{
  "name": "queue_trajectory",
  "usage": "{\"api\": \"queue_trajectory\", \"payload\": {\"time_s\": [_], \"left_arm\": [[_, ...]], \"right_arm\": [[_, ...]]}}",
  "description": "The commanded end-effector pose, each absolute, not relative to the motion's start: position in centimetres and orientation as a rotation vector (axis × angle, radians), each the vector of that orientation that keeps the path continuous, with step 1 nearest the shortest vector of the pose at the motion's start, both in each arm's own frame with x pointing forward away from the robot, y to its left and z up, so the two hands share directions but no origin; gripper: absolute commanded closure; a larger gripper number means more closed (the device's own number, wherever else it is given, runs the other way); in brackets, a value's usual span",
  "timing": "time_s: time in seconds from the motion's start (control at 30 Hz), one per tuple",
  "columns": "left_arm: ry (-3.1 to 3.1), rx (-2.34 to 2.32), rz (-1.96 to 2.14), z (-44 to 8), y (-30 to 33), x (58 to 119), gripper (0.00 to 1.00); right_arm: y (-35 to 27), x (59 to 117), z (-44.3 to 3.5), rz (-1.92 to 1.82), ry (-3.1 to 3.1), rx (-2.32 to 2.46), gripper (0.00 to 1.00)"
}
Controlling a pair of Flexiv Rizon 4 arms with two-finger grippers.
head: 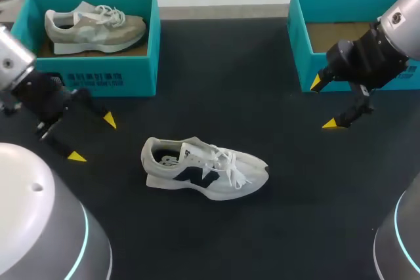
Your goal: Take the shoe out of the shoebox, open the shoe tongue, remove and reinsert the insole, then place the shoe into the shoebox
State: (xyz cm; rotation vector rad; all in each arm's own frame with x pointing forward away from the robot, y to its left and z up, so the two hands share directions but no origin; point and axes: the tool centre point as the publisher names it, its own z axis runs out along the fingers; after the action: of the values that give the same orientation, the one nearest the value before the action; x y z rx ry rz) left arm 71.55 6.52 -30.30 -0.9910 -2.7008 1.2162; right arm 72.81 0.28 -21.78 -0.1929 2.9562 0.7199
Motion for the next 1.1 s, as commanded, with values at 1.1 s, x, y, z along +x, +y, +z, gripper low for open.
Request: {"api": "queue_trajectory", "payload": {"time_s": [1.1], "left_arm": [[-2.471,0.112,1.818,-38.1,13.1,70.5,0.0]], "right_arm": [[0.4,72.9,-21.9,0.716,2.957,-0.192,0.0]]}}
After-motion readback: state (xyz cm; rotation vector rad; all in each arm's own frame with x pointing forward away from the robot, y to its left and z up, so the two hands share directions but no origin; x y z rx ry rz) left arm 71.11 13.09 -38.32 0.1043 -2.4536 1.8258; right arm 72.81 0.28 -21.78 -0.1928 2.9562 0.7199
